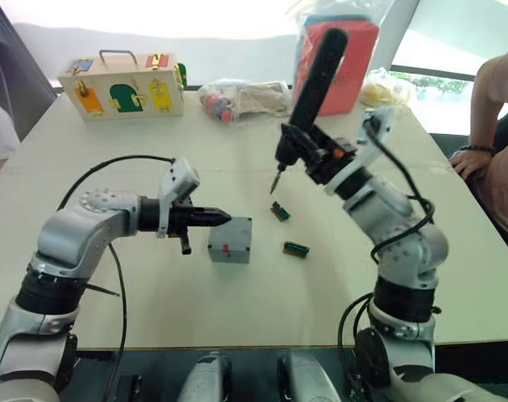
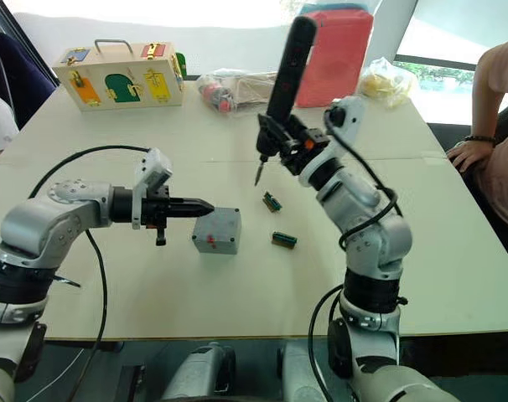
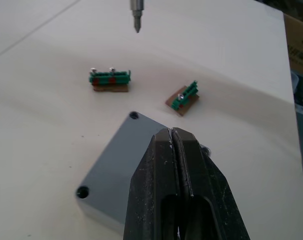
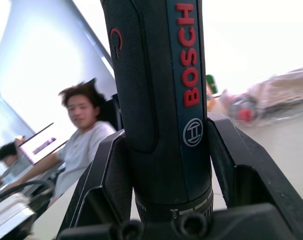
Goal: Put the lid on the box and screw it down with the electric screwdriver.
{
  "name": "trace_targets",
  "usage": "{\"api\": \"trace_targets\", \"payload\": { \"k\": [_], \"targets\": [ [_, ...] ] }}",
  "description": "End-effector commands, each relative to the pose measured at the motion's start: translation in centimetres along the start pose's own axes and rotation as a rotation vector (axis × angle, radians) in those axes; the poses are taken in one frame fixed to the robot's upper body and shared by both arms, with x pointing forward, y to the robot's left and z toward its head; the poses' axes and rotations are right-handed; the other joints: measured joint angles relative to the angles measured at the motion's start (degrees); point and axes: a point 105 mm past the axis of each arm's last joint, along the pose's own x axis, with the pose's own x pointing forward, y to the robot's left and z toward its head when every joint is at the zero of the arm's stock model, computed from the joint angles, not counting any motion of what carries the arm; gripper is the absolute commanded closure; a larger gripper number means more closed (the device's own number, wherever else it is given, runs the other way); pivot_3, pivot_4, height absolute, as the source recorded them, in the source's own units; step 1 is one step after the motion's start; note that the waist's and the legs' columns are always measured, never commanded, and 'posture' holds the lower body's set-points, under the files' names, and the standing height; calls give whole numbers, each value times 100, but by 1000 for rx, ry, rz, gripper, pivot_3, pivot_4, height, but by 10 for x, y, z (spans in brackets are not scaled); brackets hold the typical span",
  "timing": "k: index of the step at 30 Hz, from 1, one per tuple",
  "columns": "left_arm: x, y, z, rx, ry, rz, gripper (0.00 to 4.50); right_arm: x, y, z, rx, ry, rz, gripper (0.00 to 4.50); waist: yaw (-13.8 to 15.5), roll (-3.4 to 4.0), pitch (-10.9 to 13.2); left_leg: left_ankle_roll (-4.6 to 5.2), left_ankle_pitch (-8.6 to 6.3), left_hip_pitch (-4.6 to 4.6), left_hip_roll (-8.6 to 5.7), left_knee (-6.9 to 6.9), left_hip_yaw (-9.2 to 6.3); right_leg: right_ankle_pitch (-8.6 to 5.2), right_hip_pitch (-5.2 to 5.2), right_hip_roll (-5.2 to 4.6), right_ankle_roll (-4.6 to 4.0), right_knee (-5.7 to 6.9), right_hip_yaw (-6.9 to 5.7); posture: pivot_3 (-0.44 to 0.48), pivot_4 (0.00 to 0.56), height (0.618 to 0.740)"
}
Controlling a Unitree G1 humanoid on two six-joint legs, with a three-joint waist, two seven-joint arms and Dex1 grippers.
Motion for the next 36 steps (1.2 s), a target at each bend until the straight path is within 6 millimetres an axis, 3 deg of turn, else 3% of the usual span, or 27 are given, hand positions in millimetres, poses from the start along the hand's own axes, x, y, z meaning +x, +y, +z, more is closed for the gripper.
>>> {"api": "trace_targets", "payload": {
  "k": [1,13,19,28,36],
  "targets": [
    [-2,-1,0,52,16,24,4500,2,26,13,-68,-93,90,2663,13,0,0,0,0,0,0,0,-1,0,-1,0,0,1,0,0,150,738],
    [8,9,-24,57,75,59,4500,0,27,-19,-135,-35,96,2663,39,0,0,-4,3,-1,-2,3,-3,0,1,-2,0,0,-2,0,150,738],
    [10,12,-31,57,84,58,4500,1,18,-28,-147,-23,71,2663,34,0,0,-4,2,0,-2,4,-3,0,1,-2,0,1,-2,0,150,738],
    [11,11,-35,48,90,61,4500,1,20,-37,-146,-7,68,2663,39,0,-1,-4,2,2,-2,5,-3,0,3,-2,0,2,-2,0,150,738],
    [13,10,-35,51,93,61,4500,-15,18,-70,-177,84,72,2663,41,0,-8,18,-10,40,-2,2,-3,0,39,-2,0,1,-2,0,150,738]
  ]
}}
